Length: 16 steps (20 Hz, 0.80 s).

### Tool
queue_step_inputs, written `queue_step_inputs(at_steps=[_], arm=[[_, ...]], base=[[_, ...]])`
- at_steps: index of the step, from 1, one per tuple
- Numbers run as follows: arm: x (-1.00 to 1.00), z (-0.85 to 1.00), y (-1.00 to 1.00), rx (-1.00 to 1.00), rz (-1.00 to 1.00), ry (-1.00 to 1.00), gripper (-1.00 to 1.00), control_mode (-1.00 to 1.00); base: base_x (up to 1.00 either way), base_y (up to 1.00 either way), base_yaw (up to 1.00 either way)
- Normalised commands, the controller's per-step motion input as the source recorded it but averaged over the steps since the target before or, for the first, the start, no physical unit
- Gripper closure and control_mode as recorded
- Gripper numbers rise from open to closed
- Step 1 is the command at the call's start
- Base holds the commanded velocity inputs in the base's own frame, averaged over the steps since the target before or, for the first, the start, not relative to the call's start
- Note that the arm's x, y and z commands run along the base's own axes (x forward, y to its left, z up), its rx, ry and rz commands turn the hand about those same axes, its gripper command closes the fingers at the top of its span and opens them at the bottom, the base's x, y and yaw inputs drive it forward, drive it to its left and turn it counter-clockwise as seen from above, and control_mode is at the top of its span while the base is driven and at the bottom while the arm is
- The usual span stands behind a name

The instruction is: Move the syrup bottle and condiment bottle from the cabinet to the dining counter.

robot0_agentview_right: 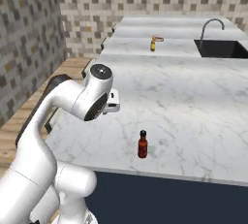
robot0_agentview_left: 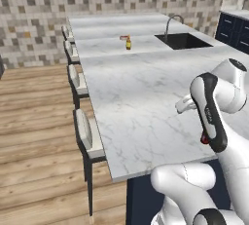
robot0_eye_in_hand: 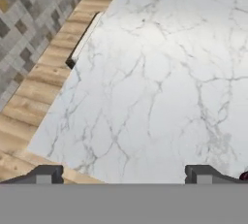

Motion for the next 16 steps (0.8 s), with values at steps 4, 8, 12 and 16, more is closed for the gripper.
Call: queue_step_inputs(at_steps=[4, 8, 12, 16], arm=[[0.14, 0.00, 0.10, -0.01, -0.01, 0.10, -1.00, -1.00], [0.02, 0.01, 0.18, -0.02, -0.20, 0.00, -1.00, -1.00], [0.00, 0.15, 0.23, -0.04, -0.37, 0.07, -1.00, -1.00], [0.00, 0.22, 0.16, -0.02, -0.40, 0.08, -1.00, -1.00]], base=[[0.00, 0.00, 0.00], [0.00, 0.00, 0.00], [0.00, 0.00, 0.00], [0.00, 0.00, 0.00]])
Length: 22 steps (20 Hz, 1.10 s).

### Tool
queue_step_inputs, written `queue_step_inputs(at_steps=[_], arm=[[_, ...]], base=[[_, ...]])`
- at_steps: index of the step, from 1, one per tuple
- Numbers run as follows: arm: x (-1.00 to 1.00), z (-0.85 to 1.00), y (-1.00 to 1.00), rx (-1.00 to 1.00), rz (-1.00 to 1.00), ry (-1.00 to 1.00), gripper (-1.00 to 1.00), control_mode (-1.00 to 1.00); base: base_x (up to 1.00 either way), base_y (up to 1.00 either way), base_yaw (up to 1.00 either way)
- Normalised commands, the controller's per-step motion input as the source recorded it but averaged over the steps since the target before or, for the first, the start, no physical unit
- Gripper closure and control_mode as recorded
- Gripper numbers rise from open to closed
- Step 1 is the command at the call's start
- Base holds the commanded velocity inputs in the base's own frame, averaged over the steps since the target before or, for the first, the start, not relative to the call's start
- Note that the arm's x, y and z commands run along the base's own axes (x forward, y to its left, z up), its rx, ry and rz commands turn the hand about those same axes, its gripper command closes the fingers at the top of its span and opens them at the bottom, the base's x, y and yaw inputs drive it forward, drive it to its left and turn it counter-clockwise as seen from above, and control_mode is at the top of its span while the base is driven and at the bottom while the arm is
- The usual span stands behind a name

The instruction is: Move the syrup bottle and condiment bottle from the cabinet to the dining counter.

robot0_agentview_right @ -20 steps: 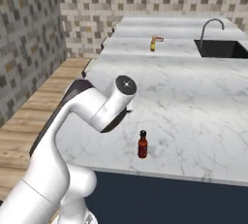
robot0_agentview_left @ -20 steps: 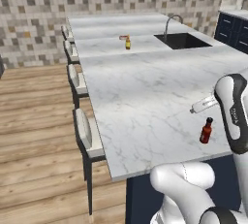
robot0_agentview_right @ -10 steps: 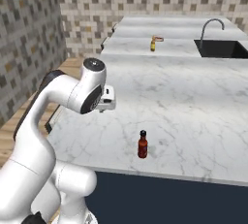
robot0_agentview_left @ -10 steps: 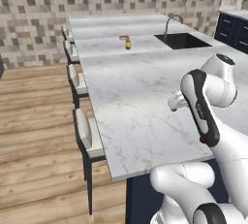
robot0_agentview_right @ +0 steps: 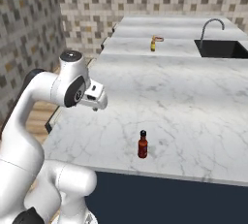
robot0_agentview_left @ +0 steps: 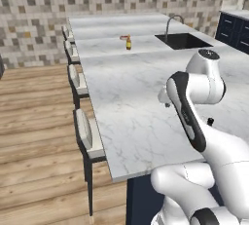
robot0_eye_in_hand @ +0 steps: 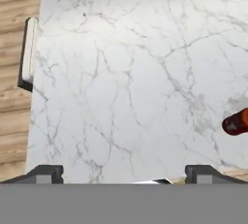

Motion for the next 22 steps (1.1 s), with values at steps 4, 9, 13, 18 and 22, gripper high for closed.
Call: queue_step_inputs(at_steps=[4, 9, 13, 18, 22], arm=[[0.00, 0.27, 0.04, -0.02, -0.29, 0.10, -1.00, -1.00], [-0.08, 0.19, 0.00, -0.01, -0.04, 0.00, -1.00, -1.00], [-0.20, 0.14, 0.00, 0.00, 0.00, -0.01, -1.00, -1.00], [-0.36, 0.14, 0.00, 0.00, 0.00, -0.10, -1.00, -1.00], [-0.30, 0.27, 0.00, 0.00, 0.00, -0.08, -1.00, -1.00]], base=[[0.00, 0.00, 0.00], [0.00, 0.00, 0.00], [0.00, 0.00, 0.00], [0.00, 0.00, 0.00], [0.00, 0.00, 0.00]])
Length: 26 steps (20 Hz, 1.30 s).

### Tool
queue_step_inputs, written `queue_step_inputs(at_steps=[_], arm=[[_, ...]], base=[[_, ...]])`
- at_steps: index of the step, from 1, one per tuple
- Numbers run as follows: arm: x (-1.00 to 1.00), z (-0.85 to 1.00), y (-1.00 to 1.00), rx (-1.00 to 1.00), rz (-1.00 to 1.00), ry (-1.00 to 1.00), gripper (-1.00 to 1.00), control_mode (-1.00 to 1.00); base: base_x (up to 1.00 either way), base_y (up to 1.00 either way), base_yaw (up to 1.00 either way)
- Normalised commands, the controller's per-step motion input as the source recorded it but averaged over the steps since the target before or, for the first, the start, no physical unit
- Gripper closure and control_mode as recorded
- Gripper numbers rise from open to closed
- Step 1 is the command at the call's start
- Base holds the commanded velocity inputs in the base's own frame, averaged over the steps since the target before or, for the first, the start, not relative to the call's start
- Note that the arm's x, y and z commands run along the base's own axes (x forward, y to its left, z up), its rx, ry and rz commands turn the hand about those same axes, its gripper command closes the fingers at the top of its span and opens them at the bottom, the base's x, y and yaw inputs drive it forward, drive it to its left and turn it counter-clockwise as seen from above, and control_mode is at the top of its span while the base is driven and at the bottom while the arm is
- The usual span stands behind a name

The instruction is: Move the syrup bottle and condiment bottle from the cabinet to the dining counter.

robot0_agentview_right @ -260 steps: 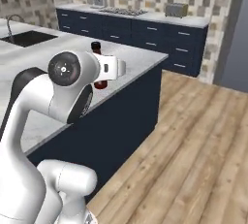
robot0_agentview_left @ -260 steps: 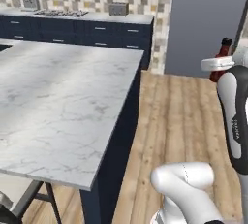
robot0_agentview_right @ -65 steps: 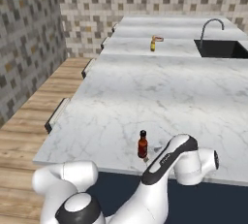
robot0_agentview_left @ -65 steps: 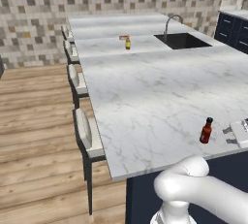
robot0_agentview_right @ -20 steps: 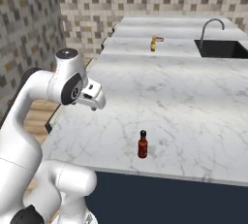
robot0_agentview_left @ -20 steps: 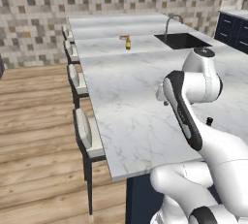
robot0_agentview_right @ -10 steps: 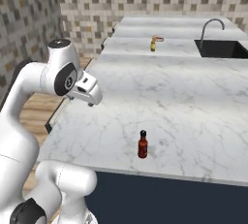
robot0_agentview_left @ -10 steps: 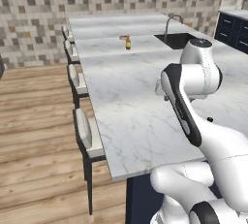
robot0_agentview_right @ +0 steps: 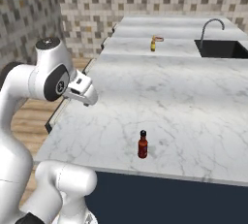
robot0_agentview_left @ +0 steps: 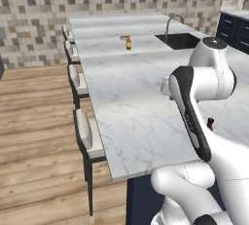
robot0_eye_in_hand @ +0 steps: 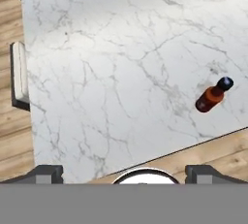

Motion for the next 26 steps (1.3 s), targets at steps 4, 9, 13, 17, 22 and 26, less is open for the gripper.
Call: queue_step_inputs(at_steps=[4, 9, 13, 17, 22, 26], arm=[[-0.19, 0.30, 0.00, 0.00, 0.00, -0.07, -1.00, -1.00], [-0.22, 0.38, 0.00, -0.02, 0.00, -0.06, -1.00, -1.00], [-0.37, 0.34, 0.00, -0.02, 0.00, -0.10, -1.00, -1.00], [-0.46, 0.22, 0.05, -0.04, 0.00, -0.11, -1.00, -1.00], [-0.25, 0.02, 0.24, -0.05, 0.04, -0.08, -1.00, -1.00], [-0.11, 0.00, 0.06, -0.01, 0.03, -0.01, -1.00, 1.00]], base=[[0.00, 0.00, 0.00], [0.00, 0.00, 0.00], [0.00, 0.00, 0.00], [0.00, 0.00, 0.00], [0.00, 0.00, 0.00], [-0.22, 0.09, 0.05]])
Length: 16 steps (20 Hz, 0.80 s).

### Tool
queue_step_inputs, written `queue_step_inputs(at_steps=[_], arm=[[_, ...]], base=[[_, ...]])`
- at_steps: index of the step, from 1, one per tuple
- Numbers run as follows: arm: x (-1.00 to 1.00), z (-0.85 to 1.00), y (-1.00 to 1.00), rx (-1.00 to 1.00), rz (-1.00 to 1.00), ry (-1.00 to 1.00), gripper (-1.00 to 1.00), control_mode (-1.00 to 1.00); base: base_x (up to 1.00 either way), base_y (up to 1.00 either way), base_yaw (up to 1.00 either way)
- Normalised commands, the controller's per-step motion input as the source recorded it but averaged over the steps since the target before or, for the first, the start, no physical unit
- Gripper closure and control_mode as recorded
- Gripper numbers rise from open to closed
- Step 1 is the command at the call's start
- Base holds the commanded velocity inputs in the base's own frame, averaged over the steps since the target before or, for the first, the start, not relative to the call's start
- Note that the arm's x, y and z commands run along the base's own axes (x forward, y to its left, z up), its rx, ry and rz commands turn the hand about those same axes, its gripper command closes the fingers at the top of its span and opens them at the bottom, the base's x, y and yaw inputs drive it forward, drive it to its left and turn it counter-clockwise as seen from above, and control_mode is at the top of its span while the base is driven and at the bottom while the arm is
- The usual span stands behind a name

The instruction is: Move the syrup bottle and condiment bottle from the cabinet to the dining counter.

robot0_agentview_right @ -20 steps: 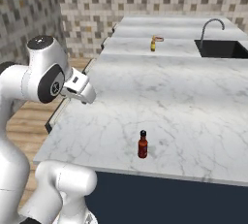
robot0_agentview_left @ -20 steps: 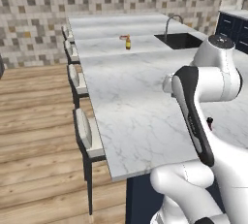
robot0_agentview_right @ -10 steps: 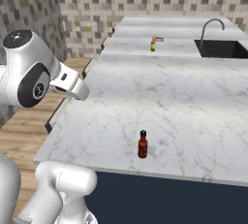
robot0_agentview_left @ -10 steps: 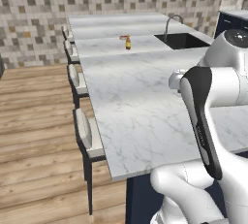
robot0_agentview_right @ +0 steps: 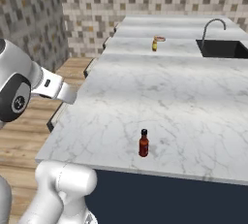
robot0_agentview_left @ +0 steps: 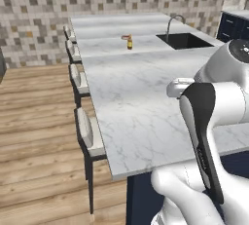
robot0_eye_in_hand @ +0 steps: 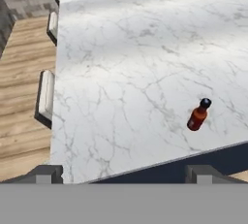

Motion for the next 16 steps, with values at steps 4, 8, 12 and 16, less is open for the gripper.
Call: queue_step_inputs(at_steps=[4, 8, 12, 16], arm=[[0.00, 0.00, 0.00, 0.00, 0.00, 0.00, -1.00, 1.00], [0.00, 0.00, 0.00, 0.00, 0.00, 0.00, -1.00, 1.00], [0.00, 0.00, 0.00, 0.00, 0.00, 0.00, -1.00, 1.00], [0.00, 0.00, 0.00, 0.00, 0.00, 0.00, -1.00, 1.00]], base=[[-0.27, 0.10, 0.02], [-0.68, 0.75, 0.44], [-0.69, 0.95, 0.79], [-0.40, 0.68, 0.96]])
